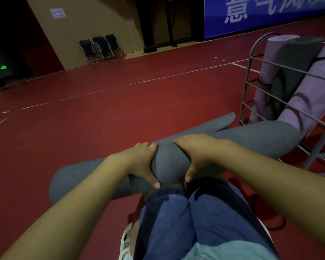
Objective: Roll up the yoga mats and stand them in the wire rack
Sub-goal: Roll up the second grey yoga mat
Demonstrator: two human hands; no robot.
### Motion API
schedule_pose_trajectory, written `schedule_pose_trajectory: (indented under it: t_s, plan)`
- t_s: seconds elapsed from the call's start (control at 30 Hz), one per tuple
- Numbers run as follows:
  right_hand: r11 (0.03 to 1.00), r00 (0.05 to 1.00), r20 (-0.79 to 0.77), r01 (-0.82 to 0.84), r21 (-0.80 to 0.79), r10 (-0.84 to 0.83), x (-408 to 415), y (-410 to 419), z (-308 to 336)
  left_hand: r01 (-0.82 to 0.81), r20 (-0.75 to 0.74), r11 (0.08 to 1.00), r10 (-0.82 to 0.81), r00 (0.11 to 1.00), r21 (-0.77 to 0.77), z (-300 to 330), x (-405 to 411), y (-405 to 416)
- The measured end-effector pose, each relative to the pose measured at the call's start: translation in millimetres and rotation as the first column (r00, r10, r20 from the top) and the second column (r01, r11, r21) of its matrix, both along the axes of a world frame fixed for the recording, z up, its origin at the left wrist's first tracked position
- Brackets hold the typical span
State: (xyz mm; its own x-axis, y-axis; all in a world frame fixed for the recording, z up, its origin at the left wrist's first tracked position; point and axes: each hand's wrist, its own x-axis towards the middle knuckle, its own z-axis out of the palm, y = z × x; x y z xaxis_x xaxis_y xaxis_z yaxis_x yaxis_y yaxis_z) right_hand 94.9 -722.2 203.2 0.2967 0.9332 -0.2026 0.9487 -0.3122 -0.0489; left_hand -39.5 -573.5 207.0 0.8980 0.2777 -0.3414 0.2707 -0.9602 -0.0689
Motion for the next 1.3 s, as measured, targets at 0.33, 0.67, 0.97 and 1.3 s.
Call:
schedule_pose_trajectory:
  t_s: [0.33, 0.67, 0.97, 1.3]
  plan:
    - [0.990, 0.979, 0.188, -0.099, 0.098, 0.080, -12.6, -14.2, 2.3, 0.120, 0.070, 0.987, -0.127, 0.989, 0.102, 16.5, -5.9, -4.3]
    - [0.987, 0.986, 0.055, -0.160, 0.010, 0.159, -58.3, -65.9, 17.0, 0.222, -0.012, 0.972, -0.223, 0.975, -0.072, 22.7, -50.2, -36.9]
    - [0.991, 0.970, -0.224, 0.073, -0.110, -0.096, -11.4, -9.9, 12.5, 0.196, -0.008, 0.978, -0.197, 0.980, -0.071, 7.9, -53.3, -37.4]
    - [1.000, 0.999, -0.048, 0.009, -0.025, -0.010, 9.8, -0.2, 16.8, 0.053, -0.064, 0.959, -0.073, 0.995, -0.277, 19.5, -36.2, -11.8]
